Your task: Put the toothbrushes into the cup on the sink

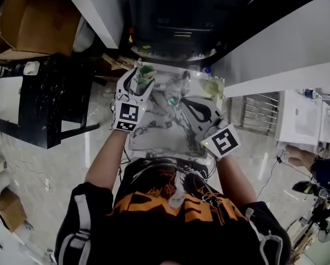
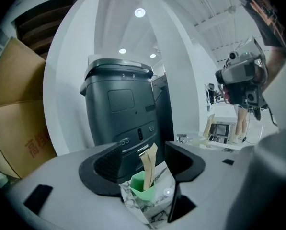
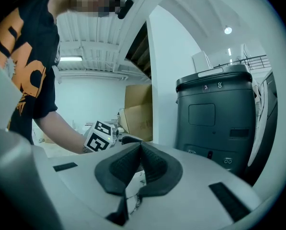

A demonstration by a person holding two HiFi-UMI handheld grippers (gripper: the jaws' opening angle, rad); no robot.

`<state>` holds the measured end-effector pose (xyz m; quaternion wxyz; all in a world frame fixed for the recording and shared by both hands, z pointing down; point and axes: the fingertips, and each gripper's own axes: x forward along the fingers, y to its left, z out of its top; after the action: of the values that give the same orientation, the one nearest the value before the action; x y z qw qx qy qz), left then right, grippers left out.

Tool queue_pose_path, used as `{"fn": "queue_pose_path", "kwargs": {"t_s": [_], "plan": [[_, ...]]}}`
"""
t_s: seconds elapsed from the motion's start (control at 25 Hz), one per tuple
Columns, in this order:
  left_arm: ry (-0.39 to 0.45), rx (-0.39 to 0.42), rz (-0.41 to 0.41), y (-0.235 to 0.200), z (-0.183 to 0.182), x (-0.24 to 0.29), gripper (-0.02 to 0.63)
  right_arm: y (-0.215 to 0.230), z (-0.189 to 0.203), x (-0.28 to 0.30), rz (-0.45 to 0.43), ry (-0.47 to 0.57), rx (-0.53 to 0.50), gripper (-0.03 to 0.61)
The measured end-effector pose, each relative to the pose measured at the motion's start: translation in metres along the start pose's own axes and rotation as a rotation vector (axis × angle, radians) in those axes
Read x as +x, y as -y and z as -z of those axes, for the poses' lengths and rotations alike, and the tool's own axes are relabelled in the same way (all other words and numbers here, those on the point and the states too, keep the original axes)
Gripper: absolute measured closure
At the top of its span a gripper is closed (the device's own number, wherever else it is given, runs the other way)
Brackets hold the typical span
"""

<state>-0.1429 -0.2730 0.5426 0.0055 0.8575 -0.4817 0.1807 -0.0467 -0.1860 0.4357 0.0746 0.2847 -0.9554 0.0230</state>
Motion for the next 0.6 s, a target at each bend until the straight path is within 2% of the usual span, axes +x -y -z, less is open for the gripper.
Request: {"fn": "queue_pose_path", "kwargs": {"t_s": [0.2, 0.44, 0.52, 0.6], "plan": [[0.119, 0.029, 0.033, 0.02, -0.056, -0.038, 0.322, -0.012, -0.011, -0.008, -0.004, 0.028, -0.017, 0.565], [0.153, 0.015, 0.1, 0.062, -0.085, -0.079, 0.356, -0.034, -0.014, -0.027, -0.008, 0.035, -0.022, 0.565], [0.167, 0.022, 0.116, 0.073, -0.092, -0.093, 0.38, -0.04, -0.011, -0.035, -0.004, 0.019, -0.02, 0.565], [0.191, 0.025, 0.138, 0.082, -0.1, -0.106, 0.447, -0.044, -0.015, -0.042, 0.01, 0.024, -0.026, 0.565]]}}
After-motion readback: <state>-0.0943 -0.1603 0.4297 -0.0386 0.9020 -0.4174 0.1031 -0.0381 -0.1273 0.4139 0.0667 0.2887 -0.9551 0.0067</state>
